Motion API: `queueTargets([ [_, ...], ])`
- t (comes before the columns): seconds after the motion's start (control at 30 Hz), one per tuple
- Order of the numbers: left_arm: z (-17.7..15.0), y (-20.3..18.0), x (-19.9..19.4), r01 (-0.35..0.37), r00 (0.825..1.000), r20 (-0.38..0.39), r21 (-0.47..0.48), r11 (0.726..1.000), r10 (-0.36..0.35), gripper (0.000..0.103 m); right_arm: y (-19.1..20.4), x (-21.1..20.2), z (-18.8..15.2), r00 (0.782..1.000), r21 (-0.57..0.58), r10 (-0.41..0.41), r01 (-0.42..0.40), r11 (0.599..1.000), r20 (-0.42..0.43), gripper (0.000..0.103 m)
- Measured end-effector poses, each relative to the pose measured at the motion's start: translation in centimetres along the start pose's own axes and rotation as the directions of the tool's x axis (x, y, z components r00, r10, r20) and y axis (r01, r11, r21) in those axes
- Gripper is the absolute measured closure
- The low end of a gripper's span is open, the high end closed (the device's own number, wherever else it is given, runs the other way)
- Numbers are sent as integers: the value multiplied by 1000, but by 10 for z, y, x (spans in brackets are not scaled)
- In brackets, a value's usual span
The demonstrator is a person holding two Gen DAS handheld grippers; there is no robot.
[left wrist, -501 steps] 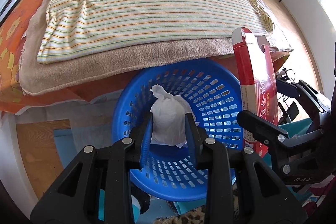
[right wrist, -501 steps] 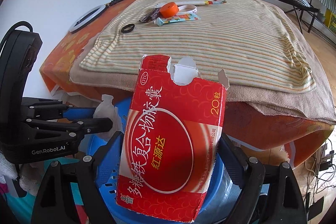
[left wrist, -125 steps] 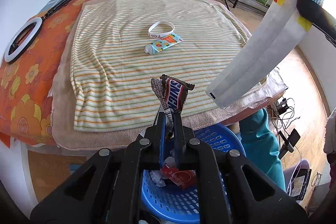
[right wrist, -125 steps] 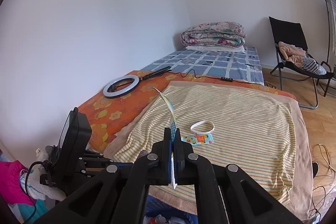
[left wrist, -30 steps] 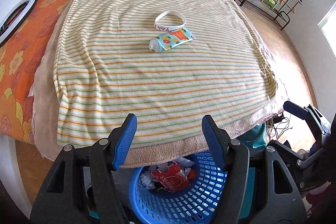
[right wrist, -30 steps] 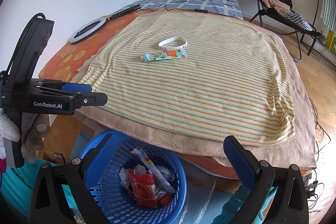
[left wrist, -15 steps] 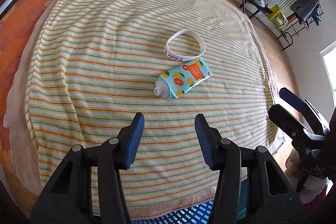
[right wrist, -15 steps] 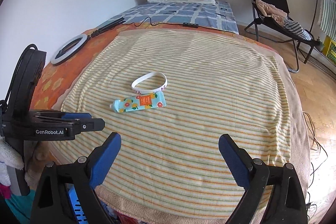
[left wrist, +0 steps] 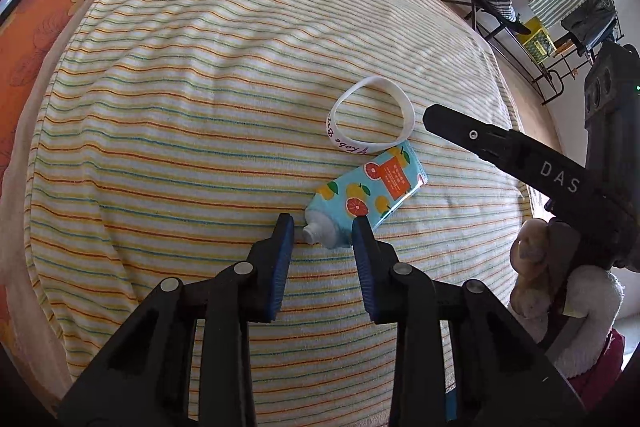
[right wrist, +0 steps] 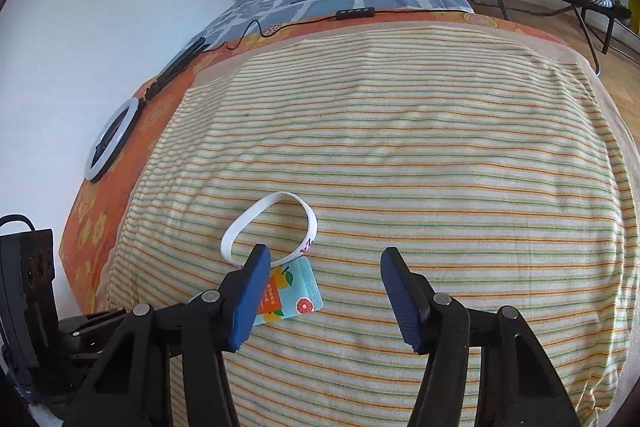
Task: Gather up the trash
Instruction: 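Grasp the orange-print tube with the left gripper while the right gripper grasps the white wristband, then carry the tube and wristband to the blue basket and release both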
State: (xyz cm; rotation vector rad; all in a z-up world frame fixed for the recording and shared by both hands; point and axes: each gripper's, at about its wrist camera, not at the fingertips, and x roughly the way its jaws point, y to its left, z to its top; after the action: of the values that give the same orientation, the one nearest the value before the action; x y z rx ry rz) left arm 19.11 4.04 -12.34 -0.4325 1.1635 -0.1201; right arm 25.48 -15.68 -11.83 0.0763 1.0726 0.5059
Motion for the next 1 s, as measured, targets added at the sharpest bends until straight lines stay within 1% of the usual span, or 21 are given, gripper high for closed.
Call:
queueTargets([
  [0.03, 1, 1, 1, 0, 1000, 1, 1, 1000, 0, 81, 0, 5, 2, 1000, 7, 3, -3, 1000, -4, 47],
  [0.07, 3, 1, 1, -1, 1000, 1, 5, 1000, 0, 82, 1, 10, 5, 1000, 12, 6, -6, 1000, -8, 49],
  [0.2, 4, -2, 1, -15, 1000, 13, 24, 1000, 15, 83, 3, 27, 14, 1000, 23, 4, -4, 1000, -19, 60],
  [0.3, 2, -4, -1, -36, 999, 25, 54, 998, 34, 83, 6, 37, 17, 1000, 24, -5, 6, 1000, -28, 65],
  [0.37, 1, -5, -2, -43, 999, 30, 64, 997, 41, 83, 10, 39, 17, 999, 2, -28, 28, 1000, -19, 72],
  [0.43, -1, -5, -4, -48, 998, 35, 67, 997, 46, 84, 11, 40, 19, 998, -17, -57, 57, 998, -15, 84],
  [0.47, -2, -5, -5, -52, 998, 38, 69, 996, 50, 84, 11, 40, 19, 998, -23, -64, 64, 998, -10, 88],
  [0.5, -4, -4, -8, -56, 998, 41, 72, 996, 53, 84, 10, 39, 19, 998, -23, -64, 64, 998, -6, 97],
  [0.53, -5, -3, -9, -59, 997, 44, 74, 995, 56, 84, 9, 38, 20, 998, -17, -59, 59, 998, -2, 101],
  [0.67, -8, -3, -18, -64, 997, 58, 81, 995, 59, 84, 2, 25, 20, 996, 3, -76, 76, 997, 39, 101],
  [0.8, -12, -1, -28, -67, 996, 70, 80, 995, 61, 84, -5, 4, 20, 994, 23, -74, 72, 997, 79, 101],
  [1.0, -22, -1, -49, -77, 993, 100, 95, 992, 68, 84, -6, -30, 14, 987, -10, -91, 93, 996, 132, 101],
])
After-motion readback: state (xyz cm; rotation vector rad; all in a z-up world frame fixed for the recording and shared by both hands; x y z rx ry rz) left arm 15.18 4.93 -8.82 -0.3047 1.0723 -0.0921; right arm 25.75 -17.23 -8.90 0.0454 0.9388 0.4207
